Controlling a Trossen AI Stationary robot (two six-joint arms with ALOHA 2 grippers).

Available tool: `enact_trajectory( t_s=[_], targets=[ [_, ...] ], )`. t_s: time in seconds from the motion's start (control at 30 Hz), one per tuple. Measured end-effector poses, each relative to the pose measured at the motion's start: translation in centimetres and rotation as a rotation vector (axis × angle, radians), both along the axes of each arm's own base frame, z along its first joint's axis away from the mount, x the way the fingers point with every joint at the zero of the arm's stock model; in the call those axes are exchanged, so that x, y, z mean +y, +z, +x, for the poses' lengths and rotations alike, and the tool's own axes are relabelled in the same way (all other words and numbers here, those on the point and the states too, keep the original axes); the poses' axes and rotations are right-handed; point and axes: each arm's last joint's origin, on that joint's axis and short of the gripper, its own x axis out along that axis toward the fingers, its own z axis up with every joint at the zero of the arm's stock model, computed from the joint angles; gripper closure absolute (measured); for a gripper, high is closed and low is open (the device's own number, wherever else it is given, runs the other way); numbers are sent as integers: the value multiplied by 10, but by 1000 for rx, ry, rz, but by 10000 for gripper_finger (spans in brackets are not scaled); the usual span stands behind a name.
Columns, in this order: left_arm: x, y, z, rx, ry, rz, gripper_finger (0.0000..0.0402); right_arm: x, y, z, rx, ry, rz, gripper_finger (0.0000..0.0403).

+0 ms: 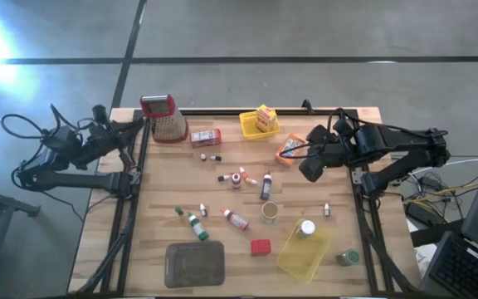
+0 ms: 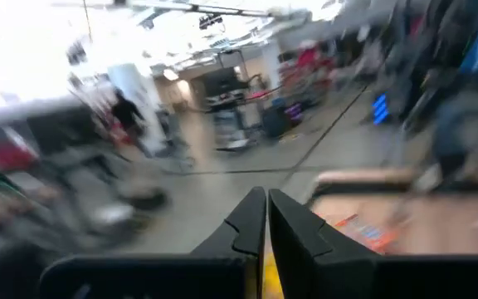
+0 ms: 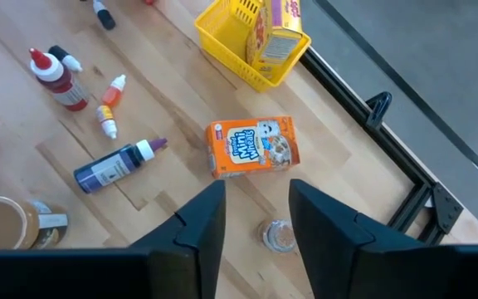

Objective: Pick & Place Kitchen Items
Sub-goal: Put the small green food coloring bottle into the black bin

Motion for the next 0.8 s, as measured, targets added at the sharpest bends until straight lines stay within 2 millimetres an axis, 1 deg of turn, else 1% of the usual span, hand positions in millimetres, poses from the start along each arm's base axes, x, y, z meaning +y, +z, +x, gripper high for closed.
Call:
enact_trajectory(
  t_s=[0.07, 0.13, 0.2, 0.4, 0.47, 0.53, 0.6, 0.67, 0.8],
  targets=[
    [-1, 1, 0, -110, -47, -180, 378, 0, 0, 0, 0, 0, 0, 263],
    [-1, 4, 2, -214, -64, -315, 378, 0, 0, 0, 0, 0, 0, 257],
    [-1, 5, 2, -266, -71, -398, 378, 0, 0, 0, -1, 0, 0, 251],
    [-1, 4, 9, -342, -84, -579, 378, 0, 0, 0, -2, 0, 0, 234],
    [-1, 4, 11, -361, -74, -617, 378, 0, 0, 0, -2, 0, 0, 228],
    [1, 5, 13, -390, -16, -621, 378, 0, 0, 0, -2, 0, 0, 222],
    [1, 6, 15, -414, -6, -637, 378, 0, 0, 0, -2, 0, 0, 217],
    [0, 9, 18, -413, -81, -640, 378, 0, 0, 0, -2, 0, 0, 211],
    [-7, 11, 27, -323, -314, -611, 378, 0, 0, 0, -1, 0, 0, 203]
  ],
)
